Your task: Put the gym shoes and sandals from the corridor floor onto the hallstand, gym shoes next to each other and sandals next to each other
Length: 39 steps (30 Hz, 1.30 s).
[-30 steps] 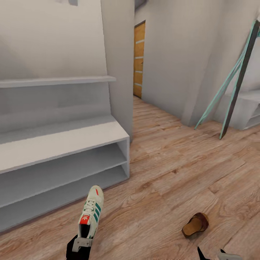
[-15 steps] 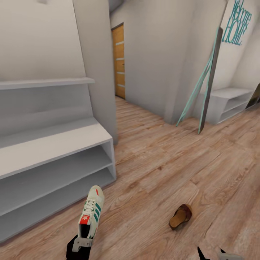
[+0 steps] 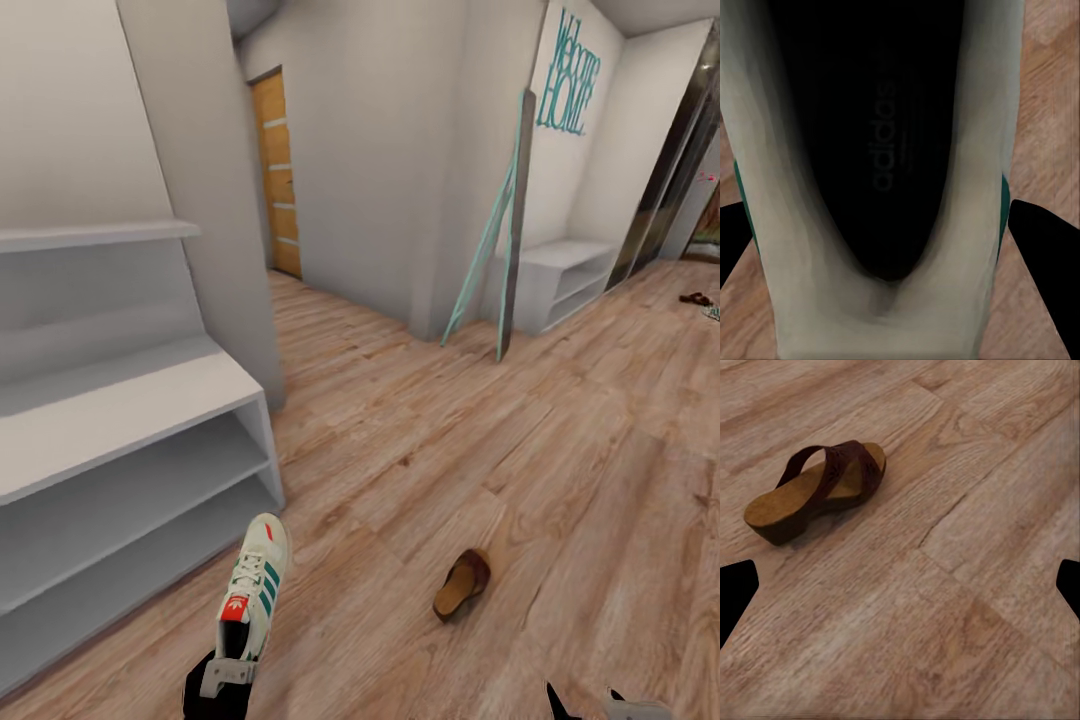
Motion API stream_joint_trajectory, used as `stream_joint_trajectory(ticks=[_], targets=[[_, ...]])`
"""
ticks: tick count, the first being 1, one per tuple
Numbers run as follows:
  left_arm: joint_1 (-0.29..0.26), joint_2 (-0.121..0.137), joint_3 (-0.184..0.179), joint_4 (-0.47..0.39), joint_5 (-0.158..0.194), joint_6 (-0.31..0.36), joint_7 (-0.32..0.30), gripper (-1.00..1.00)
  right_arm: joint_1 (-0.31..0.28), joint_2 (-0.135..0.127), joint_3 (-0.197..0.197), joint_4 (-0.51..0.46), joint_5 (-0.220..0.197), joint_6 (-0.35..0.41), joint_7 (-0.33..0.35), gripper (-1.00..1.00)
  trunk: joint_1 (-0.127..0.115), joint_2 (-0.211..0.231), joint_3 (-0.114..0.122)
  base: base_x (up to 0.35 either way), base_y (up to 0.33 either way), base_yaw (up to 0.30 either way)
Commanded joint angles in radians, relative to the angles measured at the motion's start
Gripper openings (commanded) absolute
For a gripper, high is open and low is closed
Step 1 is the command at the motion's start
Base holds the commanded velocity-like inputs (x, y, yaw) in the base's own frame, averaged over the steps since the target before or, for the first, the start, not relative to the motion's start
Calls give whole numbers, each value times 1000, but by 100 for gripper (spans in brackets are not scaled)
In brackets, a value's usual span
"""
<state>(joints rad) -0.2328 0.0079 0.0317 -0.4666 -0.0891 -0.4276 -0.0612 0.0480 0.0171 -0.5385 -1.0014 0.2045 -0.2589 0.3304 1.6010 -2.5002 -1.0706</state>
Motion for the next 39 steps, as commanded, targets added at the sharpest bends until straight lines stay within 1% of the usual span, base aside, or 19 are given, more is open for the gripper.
stream_joint_trajectory(ticks=[1, 11, 15, 39], targets=[[0, 0, 4, 0, -9, -3, -3, -100, 0, 1, -5, -1, 9, -3, 6, 100, 0, 0, 0, 0, 0, -298], [0, 0, 4, 0, -9, -3, -3, -100, 0, 1, -5, -1, 9, -3, 6, 100, 0, 0, 6, 9, 7, -298], [0, -1, 4, 0, -9, -3, -3, -100, 0, 1, -5, -1, 9, -3, 6, 100, 0, 0, 8, 81, 125, -298], [0, -2, 4, 0, -9, -3, -3, -100, 0, 1, -5, -1, 9, -3, 6, 100, 0, 0, 22, 117, 279, -298]])
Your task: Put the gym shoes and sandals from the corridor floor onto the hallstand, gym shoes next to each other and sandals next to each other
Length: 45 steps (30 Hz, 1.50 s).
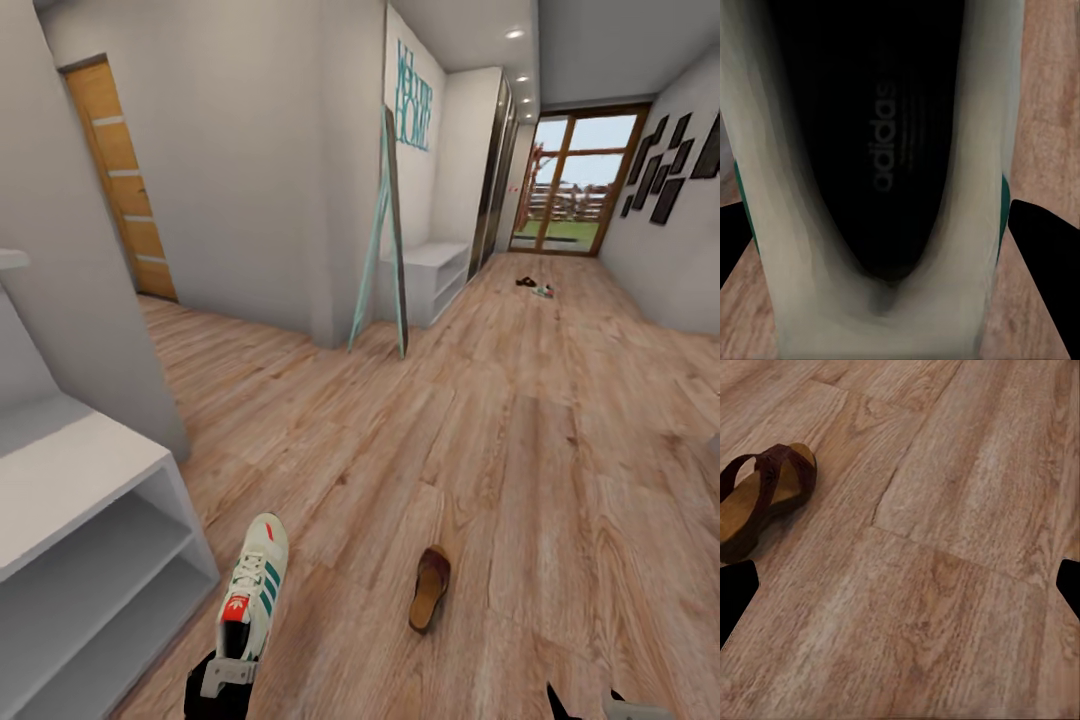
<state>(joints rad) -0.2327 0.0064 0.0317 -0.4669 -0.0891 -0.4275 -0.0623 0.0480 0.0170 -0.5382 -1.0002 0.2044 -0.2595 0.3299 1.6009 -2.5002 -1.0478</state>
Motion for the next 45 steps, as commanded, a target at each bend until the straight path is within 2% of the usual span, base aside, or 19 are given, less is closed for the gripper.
stream_joint_trajectory(ticks=[1, 15, 45], targets=[[0, 0, 4, 1, -9, -4, -2, -100, 0, 1, -5, -2, 9, -3, 6, 100, 0, 0, 0, 89, 298, -299], [0, 0, 4, 1, -9, -4, -2, -100, 0, 1, -5, -3, 9, -3, 6, 100, 0, 0, 0, 83, 255, -300], [0, 1, 4, -2, -9, -5, -2, -100, 0, 2, -5, -4, 9, -1, 6, 100, 0, 0, 0, 3, 7, -294]])
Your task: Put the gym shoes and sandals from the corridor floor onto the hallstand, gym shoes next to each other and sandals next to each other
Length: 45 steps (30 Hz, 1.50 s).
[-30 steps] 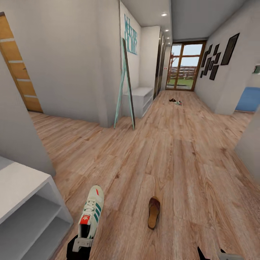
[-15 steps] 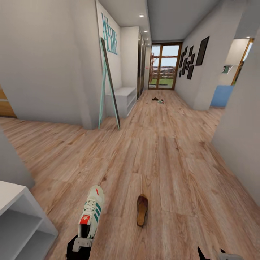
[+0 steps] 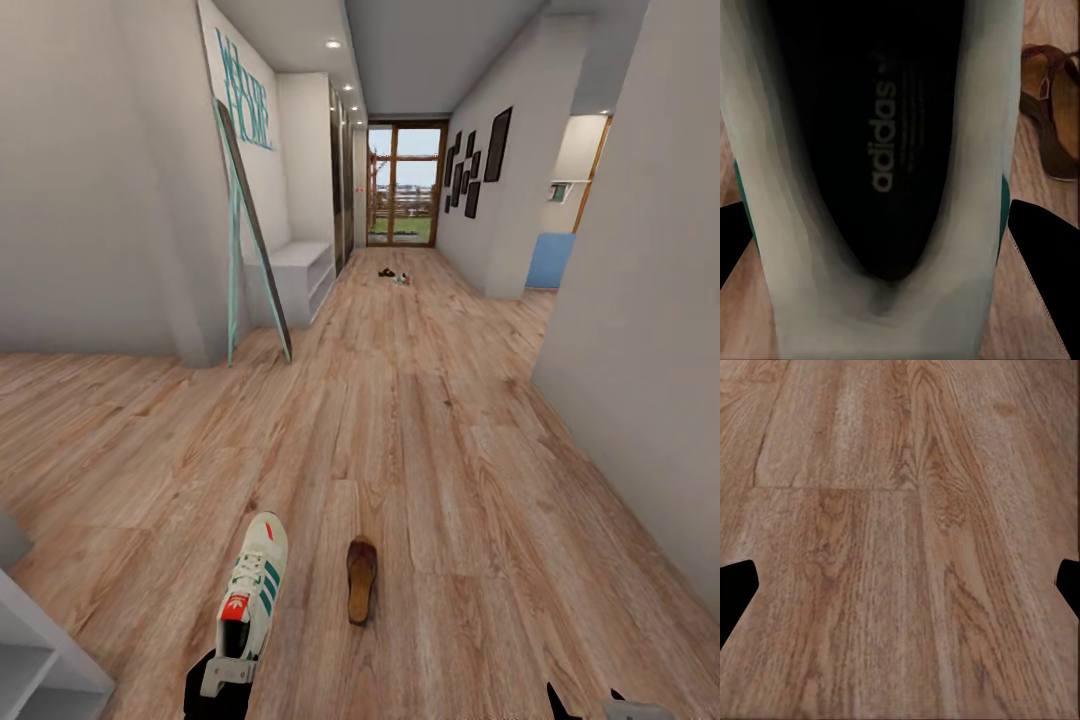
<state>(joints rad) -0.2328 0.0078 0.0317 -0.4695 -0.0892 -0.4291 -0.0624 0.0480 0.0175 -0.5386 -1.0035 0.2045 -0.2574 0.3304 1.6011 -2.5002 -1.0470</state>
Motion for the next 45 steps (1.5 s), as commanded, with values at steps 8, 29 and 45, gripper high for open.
stream_joint_trajectory(ticks=[8, 29, 45], targets=[[0, 0, 4, 0, -9, -3, -2, -100, 0, 1, -4, -2, 9, -4, 6, 100, 0, 0, -1, 0, 0, -44], [0, 0, 4, 0, -9, -3, -2, -100, 0, 2, -5, -3, 7, -4, 7, 100, 0, 0, -1, 81, 145, -1], [0, 0, 4, -1, -9, -3, -2, -100, 0, 2, -4, -7, 7, -3, 6, 100, 0, 0, -1, 42, 75, 0]])
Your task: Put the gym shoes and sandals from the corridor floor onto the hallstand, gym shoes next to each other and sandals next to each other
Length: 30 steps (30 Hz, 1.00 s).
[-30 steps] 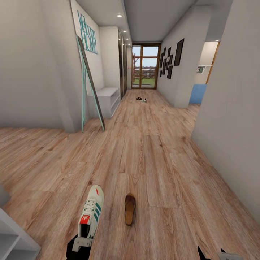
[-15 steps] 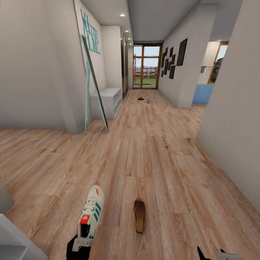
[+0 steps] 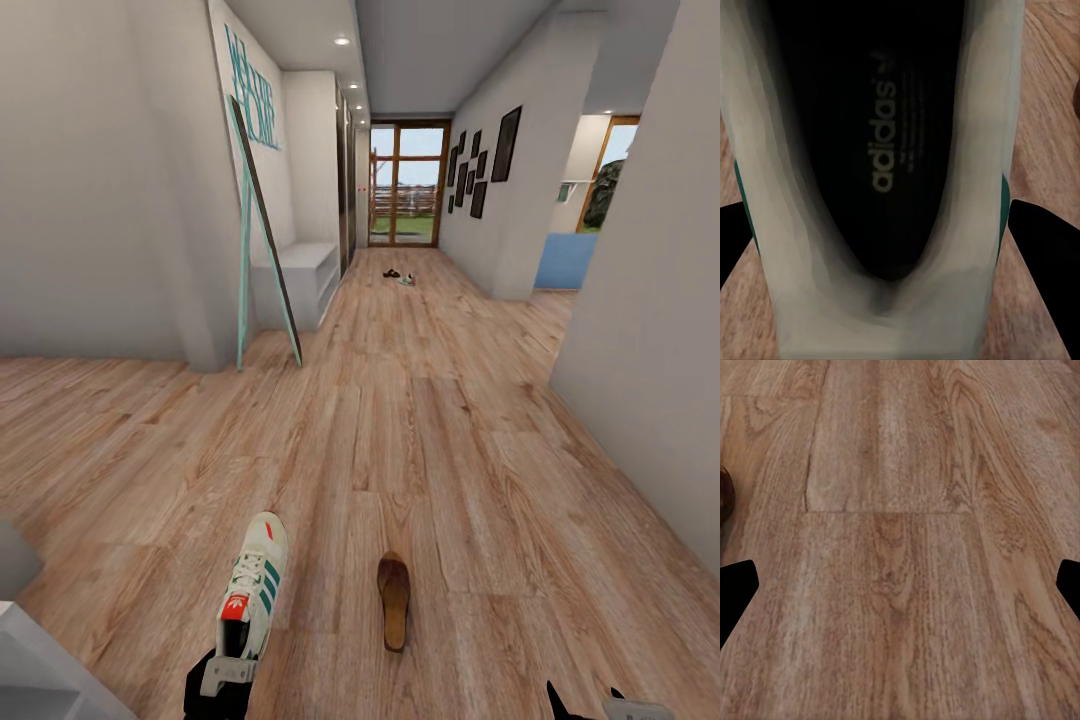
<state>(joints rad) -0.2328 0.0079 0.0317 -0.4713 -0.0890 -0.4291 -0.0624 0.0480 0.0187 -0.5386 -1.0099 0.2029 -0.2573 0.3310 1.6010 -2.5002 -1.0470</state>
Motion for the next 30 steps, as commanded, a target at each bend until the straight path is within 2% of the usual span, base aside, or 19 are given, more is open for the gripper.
stream_joint_trajectory(ticks=[1, 12, 20, 25, 30], targets=[[0, 0, 4, 0, -9, -3, -2, -100, 0, 1, -4, -1, 9, -3, 6, 100, 0, 0, -1, 0, 0, 0], [0, 0, 4, 0, -9, -3, -2, -100, 0, 3, -4, -3, 9, -3, 7, 100, 0, 0, -1, 0, 0, -11], [0, 0, 4, 0, -9, -3, -2, -100, 0, 3, -4, -3, 9, -3, 7, 100, 0, 0, -1, 8, 13, -216], [0, 0, 4, 0, -9, -3, -2, -100, 0, 3, -4, -3, 9, -3, 6, 100, 0, 0, -1, 67, 178, -243], [0, 0, 4, 0, -9, -3, -2, -100, 0, 3, -4, -4, 9, -3, 6, 100, 0, 0, -1, 85, 267, -82]])
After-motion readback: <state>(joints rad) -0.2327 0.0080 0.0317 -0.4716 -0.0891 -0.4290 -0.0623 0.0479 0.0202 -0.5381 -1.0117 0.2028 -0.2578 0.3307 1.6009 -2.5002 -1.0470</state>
